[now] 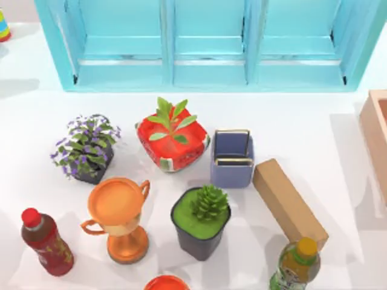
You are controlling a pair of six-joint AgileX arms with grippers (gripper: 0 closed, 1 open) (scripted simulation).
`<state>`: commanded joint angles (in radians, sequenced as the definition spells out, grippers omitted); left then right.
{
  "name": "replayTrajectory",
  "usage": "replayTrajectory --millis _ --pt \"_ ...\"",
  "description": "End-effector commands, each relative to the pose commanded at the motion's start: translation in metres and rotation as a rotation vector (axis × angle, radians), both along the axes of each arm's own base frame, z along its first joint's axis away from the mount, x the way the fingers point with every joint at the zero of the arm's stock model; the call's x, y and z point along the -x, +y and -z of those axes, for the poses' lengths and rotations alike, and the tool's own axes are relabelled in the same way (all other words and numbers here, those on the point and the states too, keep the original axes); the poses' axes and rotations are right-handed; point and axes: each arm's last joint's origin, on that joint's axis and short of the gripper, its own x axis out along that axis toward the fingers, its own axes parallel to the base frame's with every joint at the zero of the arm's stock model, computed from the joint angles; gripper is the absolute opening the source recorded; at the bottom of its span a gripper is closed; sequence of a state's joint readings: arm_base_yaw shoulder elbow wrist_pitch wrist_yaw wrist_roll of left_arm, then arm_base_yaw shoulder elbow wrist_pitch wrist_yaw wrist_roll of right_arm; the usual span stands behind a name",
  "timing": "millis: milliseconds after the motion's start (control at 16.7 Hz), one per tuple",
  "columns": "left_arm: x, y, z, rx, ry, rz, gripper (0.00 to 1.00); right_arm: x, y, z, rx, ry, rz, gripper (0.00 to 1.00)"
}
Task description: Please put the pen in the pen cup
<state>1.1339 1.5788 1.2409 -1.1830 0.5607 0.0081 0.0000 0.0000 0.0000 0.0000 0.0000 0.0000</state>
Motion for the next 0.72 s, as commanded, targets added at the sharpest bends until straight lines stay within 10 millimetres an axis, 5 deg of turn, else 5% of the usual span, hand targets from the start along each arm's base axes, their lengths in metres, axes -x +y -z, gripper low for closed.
replayTrajectory --millis 180,420,600,720 --pt "-0.022 0.0 -0.011 -0.125 0.022 0.033 0.0 0.0 0.0 0.0 0.0 0.0 0.0 1.0" --pt "-0.087 -0.016 -0.032 -0.418 0.051 0.106 0.0 0.0 0.0 0.0 0.0 0.0 0.0 1.0" --pt "-0.157 -0.058 -0.047 -0.666 0.025 0.153 0.0 0.0 0.0 0.0 0.0 0.0 0.0 1.0" --pt "-0.203 -0.106 -0.054 -0.818 -0.03 0.172 0.0 0.0 0.0 0.0 0.0 0.0 0.0 1.0"
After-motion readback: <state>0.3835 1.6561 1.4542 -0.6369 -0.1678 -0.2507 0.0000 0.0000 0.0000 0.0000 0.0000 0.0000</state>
